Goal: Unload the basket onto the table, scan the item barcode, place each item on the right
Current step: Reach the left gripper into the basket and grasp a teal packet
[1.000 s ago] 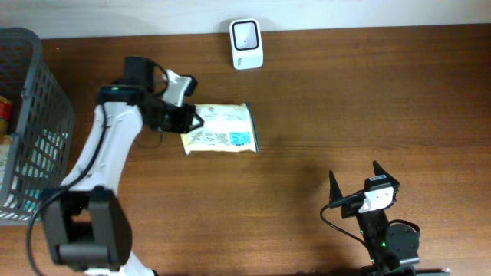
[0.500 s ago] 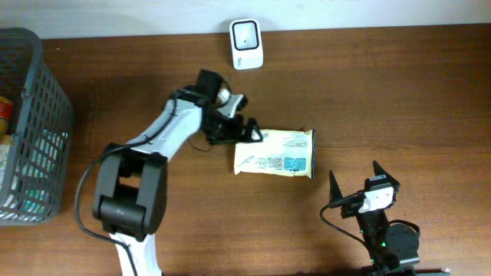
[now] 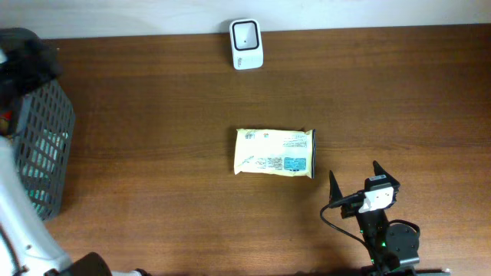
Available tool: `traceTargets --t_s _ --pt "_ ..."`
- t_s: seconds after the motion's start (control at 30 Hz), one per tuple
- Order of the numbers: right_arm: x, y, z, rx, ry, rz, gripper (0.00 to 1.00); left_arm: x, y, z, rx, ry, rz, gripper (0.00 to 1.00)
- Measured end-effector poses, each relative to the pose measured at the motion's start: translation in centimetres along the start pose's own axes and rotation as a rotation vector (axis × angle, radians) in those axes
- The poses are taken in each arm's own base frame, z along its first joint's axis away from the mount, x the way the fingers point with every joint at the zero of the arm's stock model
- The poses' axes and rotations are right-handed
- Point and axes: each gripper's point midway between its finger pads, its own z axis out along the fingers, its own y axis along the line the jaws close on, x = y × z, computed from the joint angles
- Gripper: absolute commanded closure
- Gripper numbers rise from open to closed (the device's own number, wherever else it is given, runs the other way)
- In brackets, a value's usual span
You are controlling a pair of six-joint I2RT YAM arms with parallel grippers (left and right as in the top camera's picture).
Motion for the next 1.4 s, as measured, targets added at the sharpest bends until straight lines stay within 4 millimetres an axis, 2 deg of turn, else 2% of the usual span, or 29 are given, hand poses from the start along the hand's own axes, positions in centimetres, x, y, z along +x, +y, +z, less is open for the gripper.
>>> traceTargets --t_s 0.03,0.1,0.13,0.17,0.27,0.33,0.43,0.47,0.53,0.67,0.7,0.73,0.8,0.93,1.03,1.07,1.13,1.23,1.3,1.33,1.37,1.4 --pt "0.0 0.0 0.0 0.0 0.0 0.0 0.01 -0.6 3.5 -0.7 -0.073 -0.022 -0.056 0.05" --pt "0.0 0.0 0.0 0.0 0.0 0.0 0.01 -1.0 7.1 -1.7 -0.167 -0.048 -0.103 0.05" --pt "0.0 0.0 0.0 0.0 0.0 0.0 0.01 -1.1 7.8 -1.9 -0.189 -0.054 -0.108 0.05" --pt "0.0 0.0 0.0 0.0 0.0 0.0 0.01 -1.6 9.3 -2.4 -0.243 -0.078 -0.119 0.05" --pt "0.0 0.0 0.0 0.0 0.0 0.0 0.01 -1.9 11.2 -2.7 -0.298 -0.097 -0.134 0.05" --pt "0.0 0.0 0.0 0.0 0.0 0.0 0.01 -0.7 13.3 -0.5 -0.325 -0.037 -0.164 0.04" --pt "0.0 0.0 0.0 0.0 0.0 0.0 0.01 3.0 16.2 4.1 -0.344 0.117 -0.221 0.02" --pt "0.0 0.0 0.0 0.0 0.0 0.0 0.01 3.8 16.7 4.6 -0.349 0.146 -0.234 0.02" --pt "0.0 0.0 0.0 0.0 0.0 0.0 0.01 6.6 17.9 6.2 -0.357 0.258 -0.257 0.02" --pt "0.0 0.0 0.0 0.0 0.0 0.0 0.01 12.5 20.6 11.8 -0.326 0.472 -0.182 0.02" --pt "0.0 0.0 0.0 0.0 0.0 0.0 0.01 13.4 20.9 12.6 -0.309 0.503 -0.15 0.02" --pt "0.0 0.0 0.0 0.0 0.0 0.0 0.01 14.5 21.3 13.6 -0.277 0.543 -0.085 0.08" --pt "0.0 0.0 0.0 0.0 0.0 0.0 0.01 15.7 21.6 14.7 -0.232 0.586 0.018 0.13" --pt "0.0 0.0 0.0 0.0 0.0 0.0 0.01 18.3 21.2 17.6 -0.041 0.635 0.242 0.08" --pt "0.0 0.0 0.0 0.0 0.0 0.0 0.01 20.3 21.7 19.6 0.019 0.661 0.288 0.09" --pt "0.0 0.0 0.0 0.0 0.0 0.001 0.01 21.0 22.0 20.0 0.027 0.674 0.293 0.11" --pt "0.0 0.0 0.0 0.0 0.0 0.0 0.01 21.0 22.0 20.0 0.031 0.671 0.297 0.25" --pt "0.0 0.0 0.0 0.0 0.0 0.0 0.01 21.0 21.9 20.1 0.04 0.668 0.302 0.37" --pt "0.0 0.0 0.0 0.0 0.0 0.0 0.01 21.0 21.8 20.1 0.044 0.668 0.303 0.4" --pt "0.0 0.0 0.0 0.0 0.0 0.0 0.01 21.0 21.8 20.1 0.043 0.668 0.299 0.49" --pt "0.0 0.0 0.0 0.0 0.0 0.0 0.01 21.1 21.8 20.1 0.042 0.668 0.294 0.64" --pt "0.0 0.0 0.0 0.0 0.0 0.0 0.01 21.1 21.8 20.2 0.039 0.666 0.284 0.84"
